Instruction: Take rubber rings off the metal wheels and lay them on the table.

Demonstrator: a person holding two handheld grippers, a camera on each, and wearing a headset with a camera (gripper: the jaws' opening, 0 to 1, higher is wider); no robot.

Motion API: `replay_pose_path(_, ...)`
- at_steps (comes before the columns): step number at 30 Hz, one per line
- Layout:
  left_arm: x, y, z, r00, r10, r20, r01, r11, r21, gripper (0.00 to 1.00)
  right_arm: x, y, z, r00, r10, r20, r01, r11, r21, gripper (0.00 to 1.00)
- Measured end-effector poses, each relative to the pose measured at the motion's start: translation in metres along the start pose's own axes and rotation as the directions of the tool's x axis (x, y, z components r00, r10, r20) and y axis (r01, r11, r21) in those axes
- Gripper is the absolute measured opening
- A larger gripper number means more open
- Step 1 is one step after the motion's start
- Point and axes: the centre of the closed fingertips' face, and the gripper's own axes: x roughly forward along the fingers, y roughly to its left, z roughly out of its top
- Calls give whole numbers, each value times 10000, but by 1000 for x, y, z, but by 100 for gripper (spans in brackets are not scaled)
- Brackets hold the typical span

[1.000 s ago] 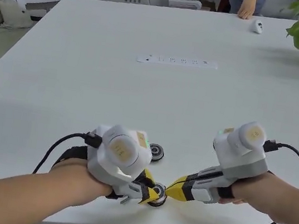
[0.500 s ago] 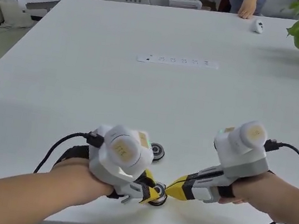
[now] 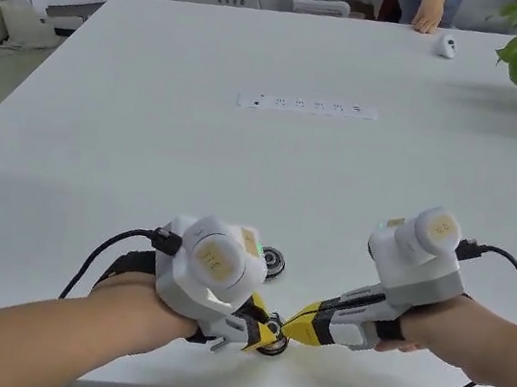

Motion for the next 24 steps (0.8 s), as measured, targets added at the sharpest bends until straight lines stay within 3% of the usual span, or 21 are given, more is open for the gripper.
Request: replay_pose_path(24,0,0,0,10000,4,32,-4,10000,43,11,0,8,9,9975,473,518,-491,9982,344,0)
